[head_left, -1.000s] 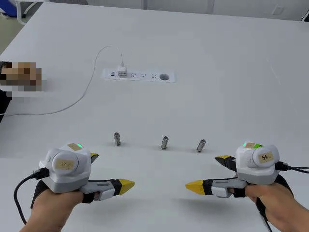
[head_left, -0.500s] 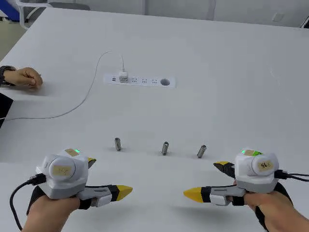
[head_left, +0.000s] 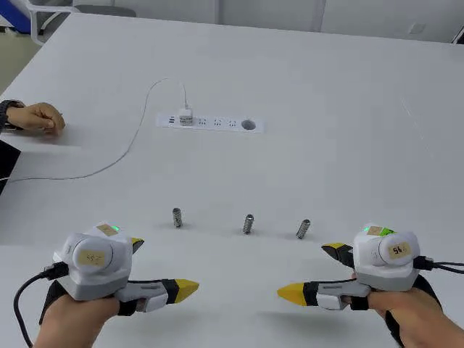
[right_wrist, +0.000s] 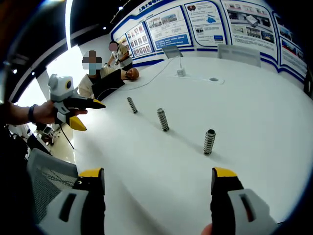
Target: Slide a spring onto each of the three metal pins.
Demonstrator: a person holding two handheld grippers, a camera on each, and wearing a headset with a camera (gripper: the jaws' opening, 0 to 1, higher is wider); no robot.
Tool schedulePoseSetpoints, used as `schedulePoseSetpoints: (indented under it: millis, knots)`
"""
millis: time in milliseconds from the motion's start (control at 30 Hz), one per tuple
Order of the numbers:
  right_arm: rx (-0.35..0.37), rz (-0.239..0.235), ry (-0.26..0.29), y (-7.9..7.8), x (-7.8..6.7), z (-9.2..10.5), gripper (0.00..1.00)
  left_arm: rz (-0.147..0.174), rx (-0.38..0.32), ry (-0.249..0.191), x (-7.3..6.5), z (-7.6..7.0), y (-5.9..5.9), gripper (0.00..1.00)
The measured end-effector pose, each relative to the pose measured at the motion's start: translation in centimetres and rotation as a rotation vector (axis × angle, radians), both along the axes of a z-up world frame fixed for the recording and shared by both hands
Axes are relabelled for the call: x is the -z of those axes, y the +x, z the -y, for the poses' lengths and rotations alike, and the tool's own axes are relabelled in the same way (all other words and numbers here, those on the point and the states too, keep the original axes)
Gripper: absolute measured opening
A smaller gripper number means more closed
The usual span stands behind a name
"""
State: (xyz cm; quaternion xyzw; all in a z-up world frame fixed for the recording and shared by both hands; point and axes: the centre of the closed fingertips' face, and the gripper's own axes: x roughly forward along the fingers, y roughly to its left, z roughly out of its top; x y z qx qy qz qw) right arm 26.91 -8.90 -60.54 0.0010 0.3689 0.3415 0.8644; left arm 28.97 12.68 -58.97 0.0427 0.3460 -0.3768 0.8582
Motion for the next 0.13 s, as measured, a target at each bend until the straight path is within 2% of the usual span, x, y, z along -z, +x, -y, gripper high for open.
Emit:
schedulePoseSetpoints:
  millis: [133]
  knots:
    - [-0.002, 0.0, 0.0, 0.0, -0.01, -0.07, 0.91, -0.001, -0.002, -0.002, -0.02, -0.02, -0.04, 0.85]
